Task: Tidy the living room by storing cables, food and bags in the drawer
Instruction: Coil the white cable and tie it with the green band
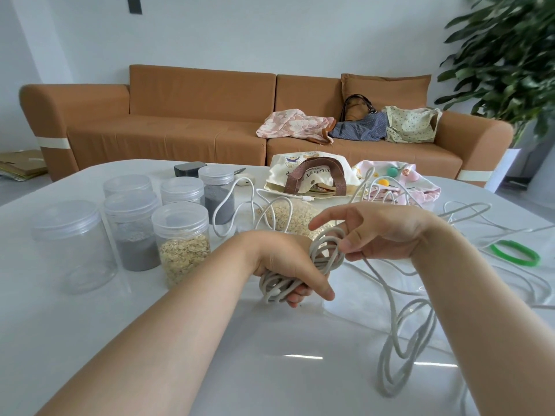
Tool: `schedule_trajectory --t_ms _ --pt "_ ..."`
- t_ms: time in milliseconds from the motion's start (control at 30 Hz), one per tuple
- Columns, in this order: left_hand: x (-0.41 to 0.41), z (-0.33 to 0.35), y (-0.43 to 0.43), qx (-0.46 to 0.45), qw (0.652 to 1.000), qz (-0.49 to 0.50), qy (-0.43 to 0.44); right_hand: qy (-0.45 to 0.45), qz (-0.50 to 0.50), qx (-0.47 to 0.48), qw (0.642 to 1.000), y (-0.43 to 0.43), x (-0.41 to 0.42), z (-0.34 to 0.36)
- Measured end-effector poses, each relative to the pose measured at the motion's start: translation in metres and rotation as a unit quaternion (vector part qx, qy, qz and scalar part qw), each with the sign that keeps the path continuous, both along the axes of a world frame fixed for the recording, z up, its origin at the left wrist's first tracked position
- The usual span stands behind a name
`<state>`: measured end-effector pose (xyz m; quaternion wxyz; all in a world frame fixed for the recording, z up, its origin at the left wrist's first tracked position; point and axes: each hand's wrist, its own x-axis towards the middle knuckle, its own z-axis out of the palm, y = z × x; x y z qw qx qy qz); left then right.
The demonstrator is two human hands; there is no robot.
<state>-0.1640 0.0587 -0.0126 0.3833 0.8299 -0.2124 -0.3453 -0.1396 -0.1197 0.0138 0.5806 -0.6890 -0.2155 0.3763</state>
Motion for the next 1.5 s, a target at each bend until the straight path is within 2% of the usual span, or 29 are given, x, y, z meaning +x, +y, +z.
schedule_trajectory --t_ms 133,333,500,633,800,1033,1200,1367,1500 --pt "0.0 0.0 -0.003 0.007 0.999 -0.009 -0.03 -0.013 -0.016 -0.022 1.0 0.003 -0.001 0.001" --pt "0.001 -0.004 -0.008 -0.027 0.997 0.056 -0.051 -0.044 -0.118 -0.039 0.991 0.012 -0.005 0.007" --pt "0.0 0.0 -0.006 -0.063 0.994 0.092 -0.012 -0.065 -0.163 0.039 0.984 0.007 -0.007 0.008" --pt "0.0 0.003 0.0 -0.087 0.992 0.089 0.008 -0.102 -0.159 0.087 0.978 0.005 -0.004 0.004" --pt "0.002 0.002 0.002 -0.105 0.989 0.102 0.025 -0.162 -0.208 0.071 0.962 0.01 -0.008 0.004" --pt "0.005 -0.002 0.004 -0.1 0.989 0.105 0.027 -0.263 -0.217 -0.029 0.94 0.016 -0.012 0.005" --pt "0.004 -0.002 0.006 -0.074 0.991 0.105 0.022 -0.27 -0.187 -0.061 0.942 0.017 -0.011 0.001" --pt "0.004 -0.003 0.005 -0.058 0.994 0.096 0.011 -0.31 -0.188 -0.087 0.928 0.014 -0.007 -0.001" --pt "0.006 -0.003 0.009 -0.067 0.993 0.099 0.01 -0.271 -0.199 -0.062 0.94 0.015 -0.006 -0.005"
